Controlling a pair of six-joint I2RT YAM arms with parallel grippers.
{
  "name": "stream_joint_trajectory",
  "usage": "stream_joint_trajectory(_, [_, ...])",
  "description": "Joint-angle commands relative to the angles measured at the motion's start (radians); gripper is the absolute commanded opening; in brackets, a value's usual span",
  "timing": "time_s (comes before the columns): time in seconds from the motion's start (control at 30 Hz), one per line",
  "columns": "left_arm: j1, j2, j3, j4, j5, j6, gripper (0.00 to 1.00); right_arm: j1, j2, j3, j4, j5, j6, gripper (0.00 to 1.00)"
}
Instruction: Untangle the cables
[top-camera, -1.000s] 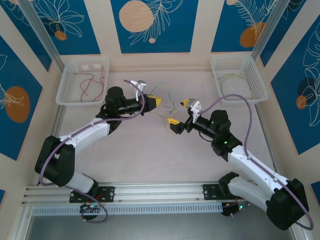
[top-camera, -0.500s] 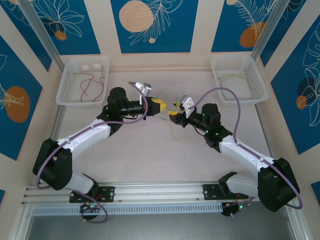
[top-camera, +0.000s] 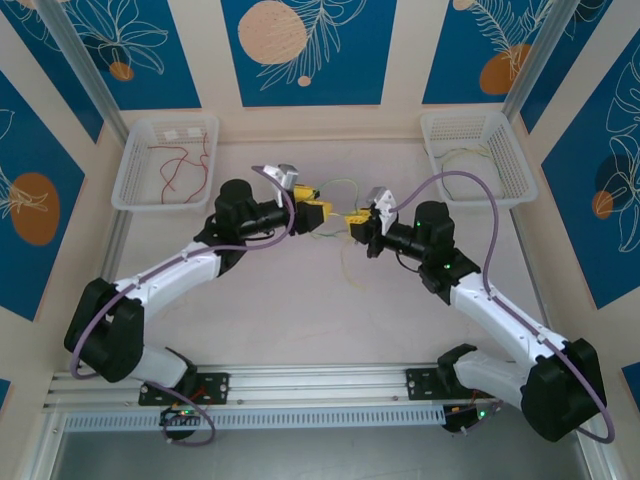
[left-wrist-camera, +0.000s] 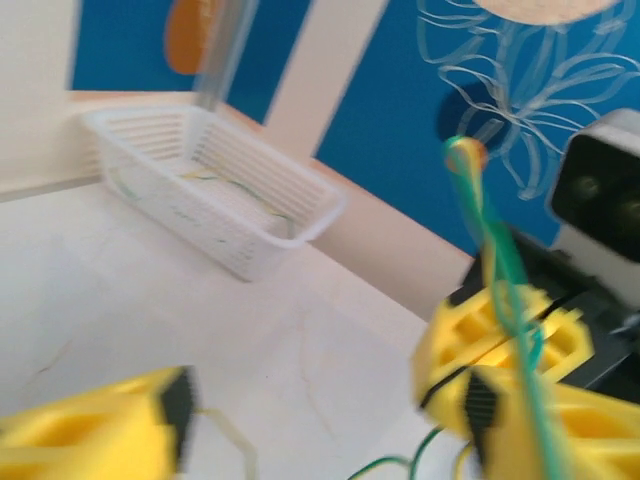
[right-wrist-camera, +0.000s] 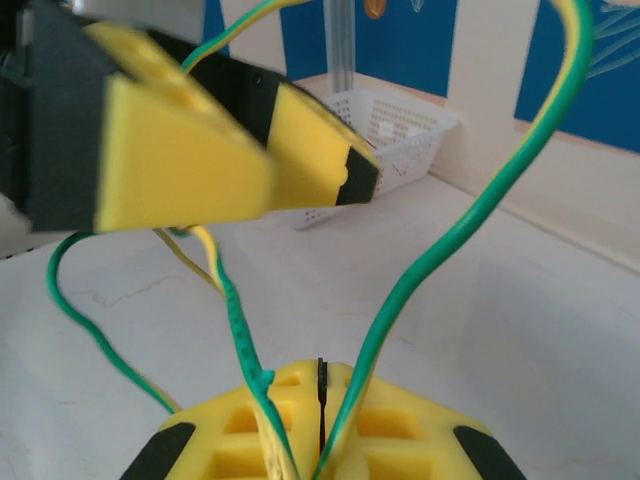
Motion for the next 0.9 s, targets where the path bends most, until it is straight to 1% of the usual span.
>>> stream_joint_trajectory(0.0, [0.015, -0.077, -0.072, 0.073, -0.182, -0.018, 1.0, -0.047, -0.008, 0.086, -0.086, 0.049, 0.108, 0.0])
stream_joint_trajectory(0.07, [0.018, -0.127, -0.106, 0.098, -0.234, -0.021, 1.0, -0.082, 0.012, 0.123, -0.142, 0.087, 0.168, 0.0])
stream_joint_trajectory(0.17, [0.018, -0.208, -0.141, 0.092, -0.306, -0.015, 1.0, -0.152, 0.041, 0.175, -0.211, 0.138, 0.264, 0.0])
stream_joint_trajectory(0.23, [0.019, -0.262, -0.16, 0.079, -0.34, -0.004, 1.0, -0.225, 0.055, 0.194, -0.224, 0.147, 0.341, 0.0])
stream_joint_trajectory(0.3, [0.02, -0.309, -0.187, 0.092, -0.36, -0.002, 1.0, -0.292, 0.064, 0.2, -0.208, 0.138, 0.41, 0.0])
stream_joint_trajectory(0.4, [0.022, -0.368, -0.225, 0.12, -0.369, 0.0, 1.0, -0.395, 0.08, 0.234, -0.219, 0.183, 0.497, 0.0])
stream_joint_trajectory(0.5, [0.021, -0.396, -0.228, 0.093, -0.349, 0.013, 1.0, -0.479, 0.103, 0.273, -0.235, 0.254, 0.516, 0.0])
stream_joint_trajectory(0.53, [0.021, -0.405, -0.229, 0.088, -0.341, 0.016, 1.0, -0.513, 0.114, 0.293, -0.243, 0.258, 0.524, 0.0])
stream_joint_trajectory(0.6, [0.021, -0.416, -0.234, 0.079, -0.315, 0.026, 1.0, -0.579, 0.141, 0.335, -0.248, 0.22, 0.529, 0.0])
stream_joint_trajectory(0.67, [0.021, -0.425, -0.234, 0.058, -0.309, 0.029, 1.0, -0.618, 0.17, 0.382, -0.272, 0.234, 0.51, 0.0])
stream_joint_trajectory(0.77, [0.022, -0.435, -0.257, 0.054, -0.332, 0.03, 1.0, -0.662, 0.225, 0.46, -0.305, 0.259, 0.475, 0.0])
stream_joint_trajectory(0.83, [0.022, -0.449, -0.28, 0.071, -0.348, 0.029, 1.0, -0.698, 0.269, 0.52, -0.328, 0.22, 0.469, 0.0])
stream_joint_trajectory(0.87, [0.021, -0.455, -0.288, 0.075, -0.353, 0.032, 1.0, -0.715, 0.288, 0.551, -0.343, 0.22, 0.475, 0.0])
